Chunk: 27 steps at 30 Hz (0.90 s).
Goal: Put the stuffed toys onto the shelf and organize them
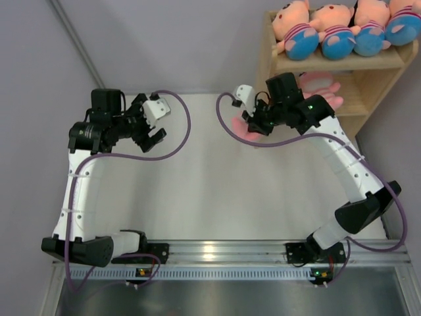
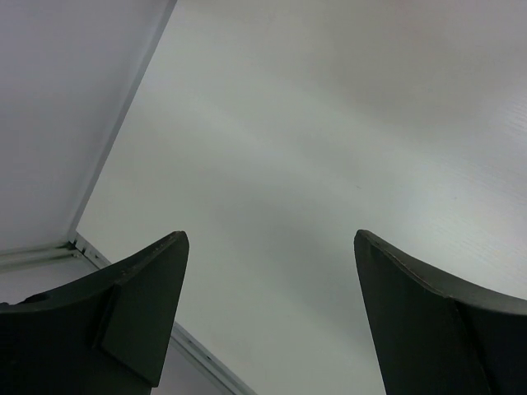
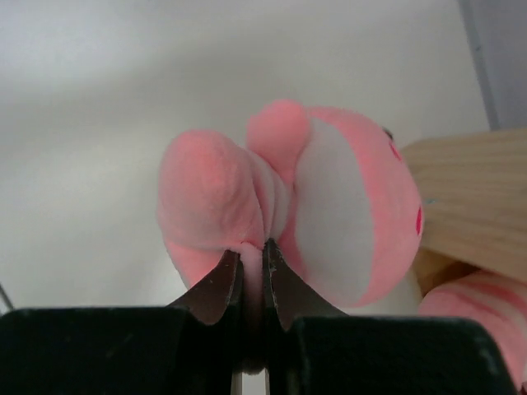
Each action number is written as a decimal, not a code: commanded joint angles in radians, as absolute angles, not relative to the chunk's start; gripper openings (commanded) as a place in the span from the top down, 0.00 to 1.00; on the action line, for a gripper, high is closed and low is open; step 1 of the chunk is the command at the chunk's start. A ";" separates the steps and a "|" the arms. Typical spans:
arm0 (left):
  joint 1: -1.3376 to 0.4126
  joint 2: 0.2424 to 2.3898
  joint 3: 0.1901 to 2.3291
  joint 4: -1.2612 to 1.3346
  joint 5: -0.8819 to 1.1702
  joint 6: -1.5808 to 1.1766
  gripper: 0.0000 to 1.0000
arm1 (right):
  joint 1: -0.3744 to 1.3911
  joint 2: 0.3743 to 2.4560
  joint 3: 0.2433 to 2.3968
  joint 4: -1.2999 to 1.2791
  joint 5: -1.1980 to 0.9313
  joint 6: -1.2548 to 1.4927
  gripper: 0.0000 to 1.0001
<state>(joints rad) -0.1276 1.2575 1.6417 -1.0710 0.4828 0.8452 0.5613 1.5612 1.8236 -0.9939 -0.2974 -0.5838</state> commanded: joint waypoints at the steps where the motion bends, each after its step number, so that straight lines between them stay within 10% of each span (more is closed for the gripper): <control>1: -0.130 1.258 1.669 -1.052 0.477 0.827 0.12 | 0.552 1.519 1.793 -1.362 -0.146 -0.791 1.00; 10: -0.130 1.285 1.681 -1.051 0.488 0.844 0.13 | 0.447 1.339 1.553 -1.399 -0.029 -0.833 1.00; 20: -0.133 1.308 1.692 -1.052 0.500 0.851 0.13 | 0.233 1.302 1.321 -1.286 0.560 -0.862 1.00; 27: -0.141 1.322 1.690 -1.052 0.511 0.854 0.13 | 0.170 1.106 1.186 -0.786 0.714 -1.423 1.00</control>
<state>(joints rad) -0.1337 1.3159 1.6543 -1.0718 0.4858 0.8440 0.1921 1.2308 1.2507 -1.0782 0.5972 -1.0500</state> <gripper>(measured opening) 0.867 0.055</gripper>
